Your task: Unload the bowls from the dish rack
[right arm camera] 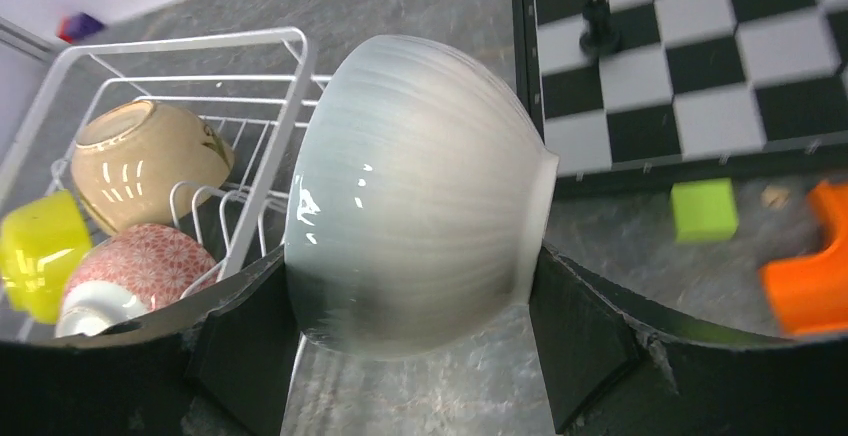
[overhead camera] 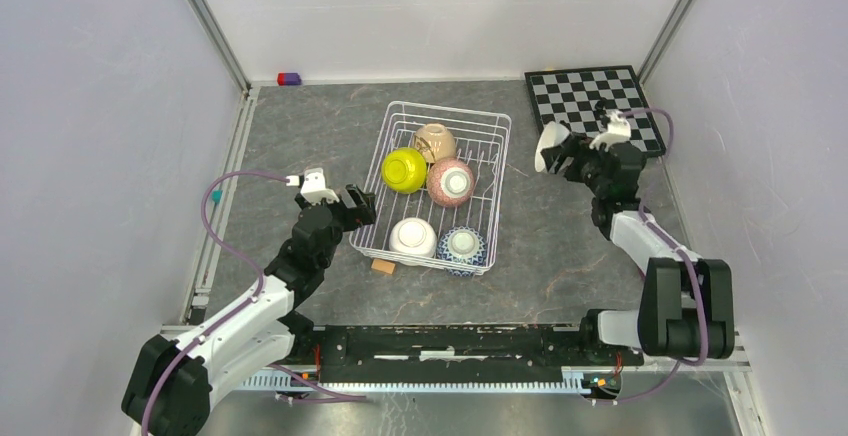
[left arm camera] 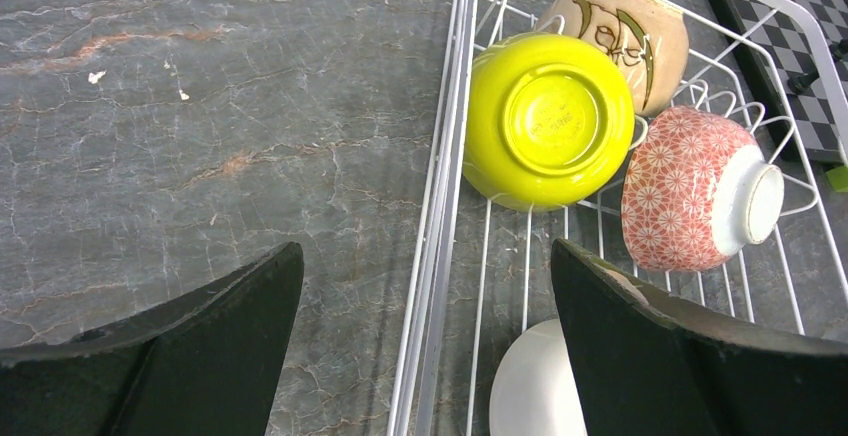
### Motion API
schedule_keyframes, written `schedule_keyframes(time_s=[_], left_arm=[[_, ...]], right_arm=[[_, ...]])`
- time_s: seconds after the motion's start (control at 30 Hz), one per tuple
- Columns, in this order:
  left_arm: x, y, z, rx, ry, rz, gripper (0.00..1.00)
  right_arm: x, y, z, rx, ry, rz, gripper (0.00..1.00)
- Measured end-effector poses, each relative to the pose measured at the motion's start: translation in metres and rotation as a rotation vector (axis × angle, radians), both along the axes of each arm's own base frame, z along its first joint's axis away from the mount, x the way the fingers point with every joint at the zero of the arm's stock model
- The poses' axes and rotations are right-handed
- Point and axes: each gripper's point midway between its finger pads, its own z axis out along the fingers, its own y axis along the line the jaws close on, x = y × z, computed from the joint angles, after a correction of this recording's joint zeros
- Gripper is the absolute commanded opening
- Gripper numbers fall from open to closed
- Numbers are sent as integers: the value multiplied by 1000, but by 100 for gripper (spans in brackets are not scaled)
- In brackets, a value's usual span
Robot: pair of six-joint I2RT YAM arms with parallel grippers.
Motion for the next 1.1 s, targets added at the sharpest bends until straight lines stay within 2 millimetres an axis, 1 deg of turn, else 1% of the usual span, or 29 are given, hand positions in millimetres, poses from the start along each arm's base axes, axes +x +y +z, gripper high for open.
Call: schedule_keyframes(time_s=[0.1,0.2,0.27,0.37,0.57,0.67,0.77,0.87,1.0,1.1], left_arm=[[0,0,0,0,0,0,99],[0,0,1,-1,-2,0,99],[0,0,1,-2,-3,0,99],[0,0,2,-3,-5,0,99],[0,0,2,-3,-6,0,99],[0,0,2,-3,-6,0,99],[0,0,2,-3,-5,0,99],[-1,0,2,-4,-7,0,99],[-1,0,3,-4,-7,0,99],[-1,0,3,-5,-8,0,99]], right_arm=[[-8,-4,-28,191,47,-5,41],[-15,4,-45,322,90,25,42],[-22,14,-52,399,109,60,45],[-31,24,-52,458,108,95,52],[-37,27,-53,465,93,118,63],[-40,26,-61,442,105,111,66],[-46,23,-73,420,132,95,70],[-54,22,-87,410,171,77,79],[-55,20,-90,393,172,72,98],[-55,13,-99,356,195,36,98]])
